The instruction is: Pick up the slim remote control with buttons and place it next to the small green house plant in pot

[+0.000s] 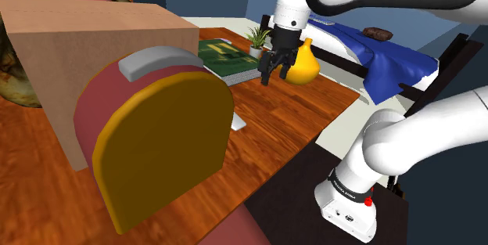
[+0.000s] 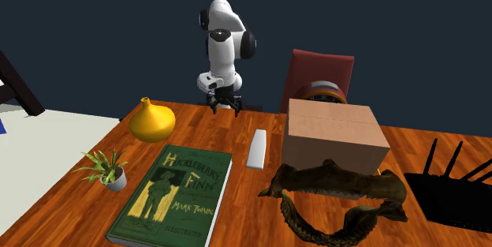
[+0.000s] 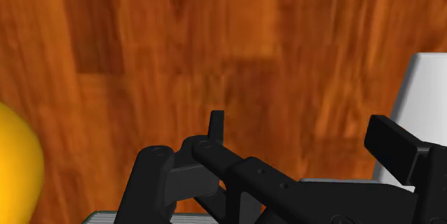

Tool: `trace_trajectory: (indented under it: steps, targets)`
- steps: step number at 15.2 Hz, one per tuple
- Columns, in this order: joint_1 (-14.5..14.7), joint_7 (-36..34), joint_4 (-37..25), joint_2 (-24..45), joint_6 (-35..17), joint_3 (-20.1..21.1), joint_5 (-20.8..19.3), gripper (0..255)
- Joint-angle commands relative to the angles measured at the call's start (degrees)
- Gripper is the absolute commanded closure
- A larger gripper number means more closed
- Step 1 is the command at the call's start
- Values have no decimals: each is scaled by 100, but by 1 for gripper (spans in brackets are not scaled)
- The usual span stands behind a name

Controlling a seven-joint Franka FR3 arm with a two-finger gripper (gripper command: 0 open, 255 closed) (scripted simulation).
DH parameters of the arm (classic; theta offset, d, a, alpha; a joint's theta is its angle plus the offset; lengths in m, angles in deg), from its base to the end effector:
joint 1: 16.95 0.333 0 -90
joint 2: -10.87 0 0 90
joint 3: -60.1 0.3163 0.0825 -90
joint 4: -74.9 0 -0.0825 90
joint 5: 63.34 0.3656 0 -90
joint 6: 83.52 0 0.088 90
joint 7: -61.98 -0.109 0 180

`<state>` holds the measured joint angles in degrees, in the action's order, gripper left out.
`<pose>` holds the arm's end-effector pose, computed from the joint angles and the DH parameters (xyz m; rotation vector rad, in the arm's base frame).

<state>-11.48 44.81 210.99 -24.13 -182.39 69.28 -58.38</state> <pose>0.3309 0.1038 0.5344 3.1202 -0.1403 -0.0638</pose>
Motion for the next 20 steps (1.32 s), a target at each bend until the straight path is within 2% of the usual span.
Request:
trace_trajectory:
  steps: [1,7,12,20]
  targets:
    - [69,-219,-111,316,-269,211,99,0]
    - [197,-799,-534,1282,-986,757,182,0]
    - [274,-1330,-1063,2179,-1476,1174,30,0]
    - [281,-1370,-650,2372,-2073,1224,-10,0]
